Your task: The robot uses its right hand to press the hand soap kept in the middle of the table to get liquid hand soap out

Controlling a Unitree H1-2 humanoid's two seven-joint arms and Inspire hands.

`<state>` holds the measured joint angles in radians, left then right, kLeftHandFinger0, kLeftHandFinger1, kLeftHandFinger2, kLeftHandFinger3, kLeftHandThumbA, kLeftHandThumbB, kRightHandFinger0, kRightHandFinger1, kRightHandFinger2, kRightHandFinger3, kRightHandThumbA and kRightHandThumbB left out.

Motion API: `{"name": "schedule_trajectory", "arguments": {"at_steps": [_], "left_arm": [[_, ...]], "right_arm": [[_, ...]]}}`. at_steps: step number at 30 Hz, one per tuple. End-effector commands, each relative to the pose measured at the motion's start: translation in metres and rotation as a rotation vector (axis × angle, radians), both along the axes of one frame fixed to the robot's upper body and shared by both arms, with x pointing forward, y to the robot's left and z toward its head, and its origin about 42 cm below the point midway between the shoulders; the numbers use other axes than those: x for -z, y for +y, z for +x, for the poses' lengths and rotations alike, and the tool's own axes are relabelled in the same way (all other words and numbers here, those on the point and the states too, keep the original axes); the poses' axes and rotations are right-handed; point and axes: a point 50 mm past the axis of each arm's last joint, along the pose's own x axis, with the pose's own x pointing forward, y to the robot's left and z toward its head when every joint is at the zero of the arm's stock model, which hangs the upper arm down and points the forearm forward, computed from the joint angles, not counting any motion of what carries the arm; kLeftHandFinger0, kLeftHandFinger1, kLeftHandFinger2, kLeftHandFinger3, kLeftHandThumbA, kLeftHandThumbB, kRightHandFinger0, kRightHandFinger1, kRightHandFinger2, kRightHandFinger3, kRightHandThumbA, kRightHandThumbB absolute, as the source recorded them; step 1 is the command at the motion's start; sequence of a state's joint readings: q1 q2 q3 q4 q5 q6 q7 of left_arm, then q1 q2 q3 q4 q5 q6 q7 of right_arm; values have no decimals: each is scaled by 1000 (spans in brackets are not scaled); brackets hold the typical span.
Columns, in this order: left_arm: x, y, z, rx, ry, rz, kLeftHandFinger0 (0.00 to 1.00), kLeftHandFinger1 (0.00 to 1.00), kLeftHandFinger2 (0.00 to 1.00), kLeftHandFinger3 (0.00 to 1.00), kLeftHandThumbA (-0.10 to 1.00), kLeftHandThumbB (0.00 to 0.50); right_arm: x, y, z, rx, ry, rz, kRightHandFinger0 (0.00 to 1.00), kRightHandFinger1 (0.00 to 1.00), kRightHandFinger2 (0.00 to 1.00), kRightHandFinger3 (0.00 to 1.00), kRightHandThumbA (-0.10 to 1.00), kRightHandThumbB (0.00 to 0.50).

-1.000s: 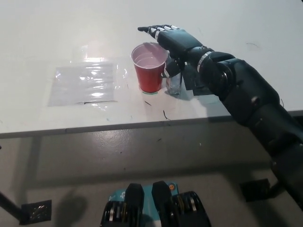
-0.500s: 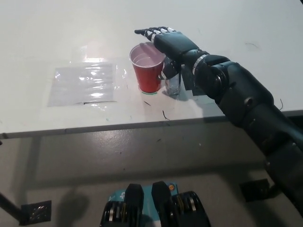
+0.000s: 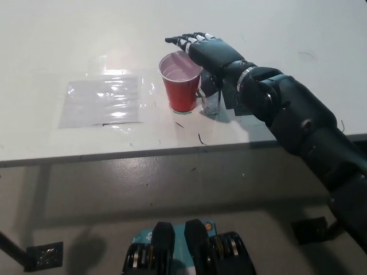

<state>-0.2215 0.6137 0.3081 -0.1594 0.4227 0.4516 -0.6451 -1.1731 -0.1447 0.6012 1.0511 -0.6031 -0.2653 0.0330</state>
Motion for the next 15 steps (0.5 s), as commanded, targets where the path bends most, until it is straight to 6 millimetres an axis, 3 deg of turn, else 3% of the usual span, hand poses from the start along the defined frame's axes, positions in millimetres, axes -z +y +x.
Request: {"name": "schedule_trajectory", "arguments": {"at_steps": [1,2,3,7,9,12,13,15], "left_arm": [[-11,6,-6,-29,-22,11,1000,1000,1000,877,1000,39],[-9,6,-7,-29,-18,13,1000,1000,1000,877,1000,39],[-7,6,-8,-32,-11,14,1000,1000,1000,878,1000,38],[2,7,-15,-38,10,-3,1000,1000,1000,867,1000,45],[6,9,-16,-43,21,-6,1000,1000,1000,889,1000,57],[9,8,-19,-40,25,-17,1000,1000,1000,893,1000,51],[11,7,-20,-40,30,-18,1000,1000,1000,895,1000,50],[11,7,-20,-37,34,-12,1000,1000,998,889,1000,58]], "right_arm": [[-17,-8,2,-9,60,-19,1000,1000,1000,1000,1000,431],[-42,-5,4,-12,33,9,1000,1000,1000,1000,1000,422],[-45,-4,4,-14,33,14,1000,1000,1000,1000,1000,420],[-106,13,3,-43,-53,48,1000,1000,1000,1000,1000,420],[-130,19,2,-72,-105,61,1000,1000,1000,1000,1000,391],[-163,27,-1,-80,-136,55,1000,1000,1000,1000,1000,411],[-161,26,-1,-80,-129,54,1000,1000,1000,1000,1000,411],[-186,30,-5,-107,-187,66,1000,1000,1000,1000,1000,445]]}}
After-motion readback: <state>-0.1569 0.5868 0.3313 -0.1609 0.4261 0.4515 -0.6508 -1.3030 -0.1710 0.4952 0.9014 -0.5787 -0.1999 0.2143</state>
